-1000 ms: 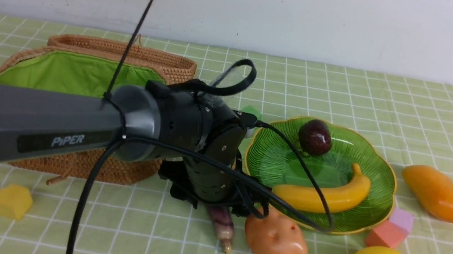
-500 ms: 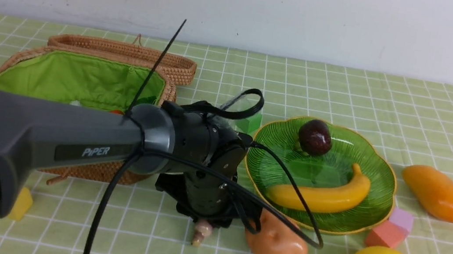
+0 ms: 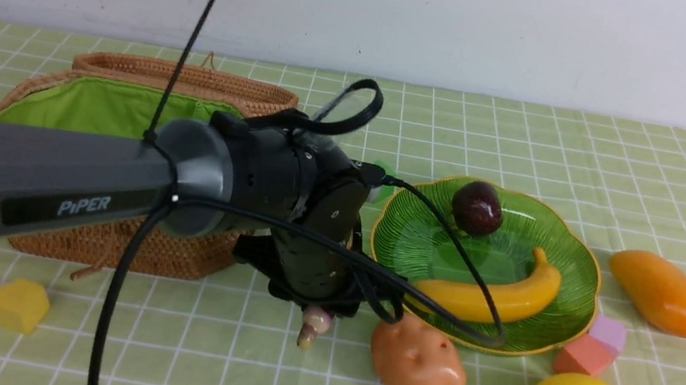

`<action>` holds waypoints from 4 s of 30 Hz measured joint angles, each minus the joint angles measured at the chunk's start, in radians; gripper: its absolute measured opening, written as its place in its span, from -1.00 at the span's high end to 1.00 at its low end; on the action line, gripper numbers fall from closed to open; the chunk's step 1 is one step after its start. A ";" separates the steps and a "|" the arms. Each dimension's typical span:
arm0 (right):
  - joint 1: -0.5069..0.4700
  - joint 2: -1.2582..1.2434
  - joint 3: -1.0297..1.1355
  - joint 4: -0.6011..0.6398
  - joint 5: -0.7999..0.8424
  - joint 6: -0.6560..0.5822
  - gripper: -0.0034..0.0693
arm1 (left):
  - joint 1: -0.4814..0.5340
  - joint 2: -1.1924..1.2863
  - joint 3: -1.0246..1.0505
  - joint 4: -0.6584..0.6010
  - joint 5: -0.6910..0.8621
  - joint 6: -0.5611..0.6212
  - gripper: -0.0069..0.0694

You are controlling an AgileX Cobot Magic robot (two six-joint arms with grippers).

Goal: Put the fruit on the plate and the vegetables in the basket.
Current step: Use the left arm to grab an eggplant and put it into the left basket

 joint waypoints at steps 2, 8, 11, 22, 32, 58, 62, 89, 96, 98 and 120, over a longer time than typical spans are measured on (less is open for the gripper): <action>0.000 0.000 0.000 0.000 0.000 0.000 0.53 | 0.000 -0.011 0.000 -0.008 0.010 0.012 0.09; 0.000 0.000 0.000 0.000 0.000 0.000 0.54 | 0.000 -0.034 0.000 -0.016 0.030 0.039 0.09; 0.000 0.000 0.000 0.000 0.000 0.000 0.54 | 0.000 -0.046 0.000 -0.038 0.045 0.064 0.09; 0.000 0.000 0.000 0.000 0.000 0.000 0.52 | 0.000 -0.137 0.000 -0.207 0.122 0.251 0.09; 0.000 0.000 0.000 0.000 0.001 0.000 0.51 | 0.000 -0.207 0.000 -0.230 0.164 0.329 0.09; 0.000 0.060 0.000 0.252 -0.033 -0.222 0.48 | 0.067 -0.364 -0.071 0.125 0.283 0.469 0.09; 0.000 0.066 0.000 0.355 -0.018 -0.319 0.47 | 0.188 -0.364 -0.071 0.124 0.287 0.573 0.09; 0.000 0.067 0.000 0.390 0.010 -0.345 0.44 | 0.519 -0.260 -0.071 -0.061 0.189 1.048 0.09; 0.000 0.067 0.000 0.390 0.010 -0.345 0.44 | 0.519 -0.256 -0.071 -0.059 0.158 1.048 0.09; 0.000 0.067 0.000 0.390 0.010 -0.345 0.44 | 0.519 -0.256 -0.071 -0.053 0.149 1.048 0.09; 0.000 0.067 0.000 0.299 0.012 -0.316 0.44 | 0.431 -0.298 -0.071 -0.144 0.147 0.797 0.02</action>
